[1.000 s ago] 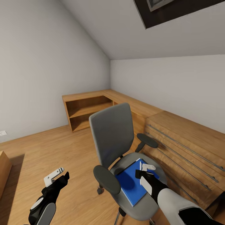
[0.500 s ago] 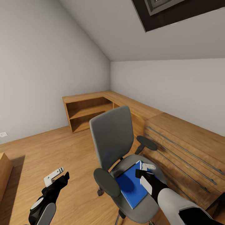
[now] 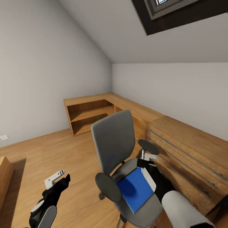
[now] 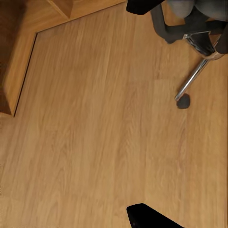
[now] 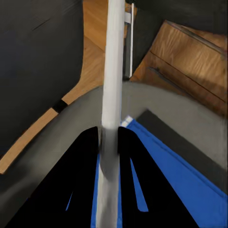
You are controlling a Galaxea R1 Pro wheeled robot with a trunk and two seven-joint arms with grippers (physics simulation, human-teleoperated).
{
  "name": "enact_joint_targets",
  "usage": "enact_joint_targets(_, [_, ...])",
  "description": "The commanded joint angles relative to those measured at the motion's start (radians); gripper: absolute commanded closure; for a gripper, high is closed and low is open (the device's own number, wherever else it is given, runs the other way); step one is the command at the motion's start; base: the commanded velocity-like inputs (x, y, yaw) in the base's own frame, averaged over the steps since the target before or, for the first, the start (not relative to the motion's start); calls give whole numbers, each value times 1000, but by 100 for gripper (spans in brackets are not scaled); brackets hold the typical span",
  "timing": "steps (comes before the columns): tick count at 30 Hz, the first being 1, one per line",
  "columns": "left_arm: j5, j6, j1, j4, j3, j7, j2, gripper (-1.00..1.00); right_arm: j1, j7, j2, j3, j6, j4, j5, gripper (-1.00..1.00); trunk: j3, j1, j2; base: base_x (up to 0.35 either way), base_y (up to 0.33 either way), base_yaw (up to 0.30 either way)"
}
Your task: In the bedroom, organize the workspace by keeping the computer under the desk, ensuring the monitor is on the desk, placing the keyboard on the desk next to the monitor, placing the mouse on the desk next to the keyboard, moving the folder from the swivel chair onto the desk next to the mouse, stacking the notebook on top of the folder with the pen on top of the notebook, and positioning the swivel chair next to the desk.
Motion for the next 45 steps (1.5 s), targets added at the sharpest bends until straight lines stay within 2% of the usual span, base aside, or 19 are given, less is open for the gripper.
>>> enact_joint_targets(1, [6,2,-1,-1,-2,8,1,-100,35,-32,-2,5,34,-75,-11,100,2,-4,7,-139,0,0])
enact_joint_targets(5, [6,3,-1,-3,-2,8,1,-100,153,-94,-3,5,143,-326,-11,100,15,-19,35,-253,0,0])
enact_joint_targets(9, [6,2,-1,-3,-2,8,2,-100,213,-108,-2,5,203,-455,-18,100,27,-35,63,-318,0,0])
enact_joint_targets(12, [6,3,-1,-3,-2,8,2,-100,243,-113,-2,4,230,-520,-53,100,37,-46,84,-334,0,0])
enact_joint_targets(21, [6,4,-1,-3,-3,8,0,-100,261,-115,-3,3,241,-564,-76,100,65,-81,147,-261,0,0])
enact_joint_targets(34, [6,4,-1,-5,-6,8,-1,-100,268,-115,-1,-7,240,-627,-78,100,106,-131,238,-16,0,-1])
enact_joint_targets(45, [4,2,-1,-17,-7,8,-1,-100,285,-115,-3,-10,240,-662,-77,100,140,-173,315,0,0,-148])
